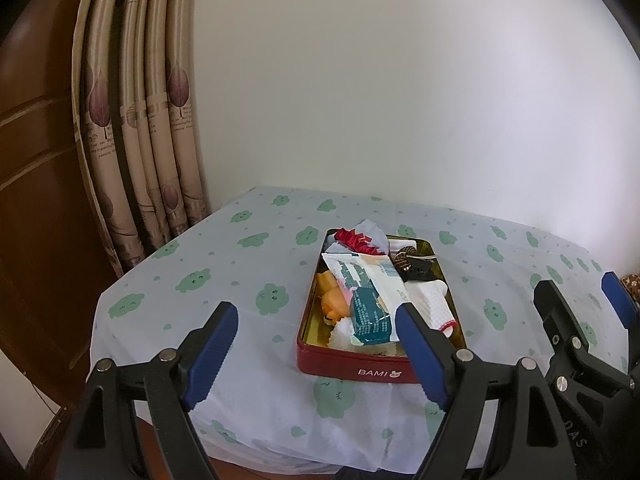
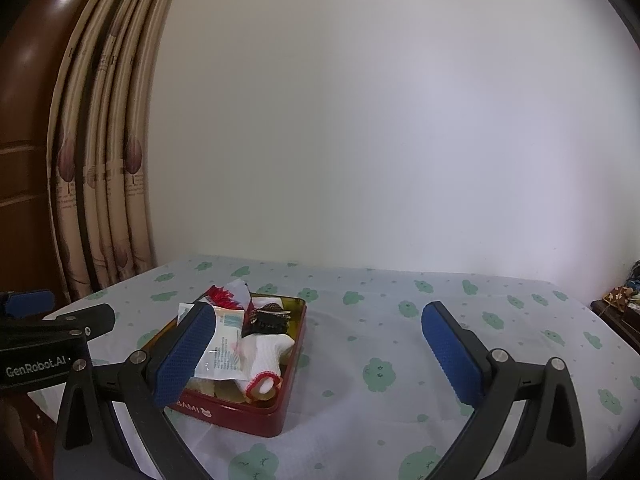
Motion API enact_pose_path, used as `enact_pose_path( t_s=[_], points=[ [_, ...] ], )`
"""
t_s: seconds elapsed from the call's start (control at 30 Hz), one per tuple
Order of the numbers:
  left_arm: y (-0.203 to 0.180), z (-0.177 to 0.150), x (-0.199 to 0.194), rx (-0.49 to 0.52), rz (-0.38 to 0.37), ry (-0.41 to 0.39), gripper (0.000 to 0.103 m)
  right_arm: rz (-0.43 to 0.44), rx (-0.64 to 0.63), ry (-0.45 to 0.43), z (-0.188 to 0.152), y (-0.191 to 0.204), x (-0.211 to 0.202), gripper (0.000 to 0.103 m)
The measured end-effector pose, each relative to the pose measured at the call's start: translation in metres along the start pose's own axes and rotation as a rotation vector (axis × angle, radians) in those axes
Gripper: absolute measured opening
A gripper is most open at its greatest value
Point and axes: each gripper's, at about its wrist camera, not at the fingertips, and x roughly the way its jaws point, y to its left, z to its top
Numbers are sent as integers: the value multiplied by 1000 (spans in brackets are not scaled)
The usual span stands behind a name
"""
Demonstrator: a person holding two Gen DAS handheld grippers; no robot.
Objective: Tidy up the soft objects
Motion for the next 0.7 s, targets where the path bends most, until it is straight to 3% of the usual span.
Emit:
enact_pose_path(
  t_s=[0.7],
  points=[
    [0, -2, 1, 20, 0, -8, 83, -7, -1, 15, -1, 1, 5, 103]
  ],
)
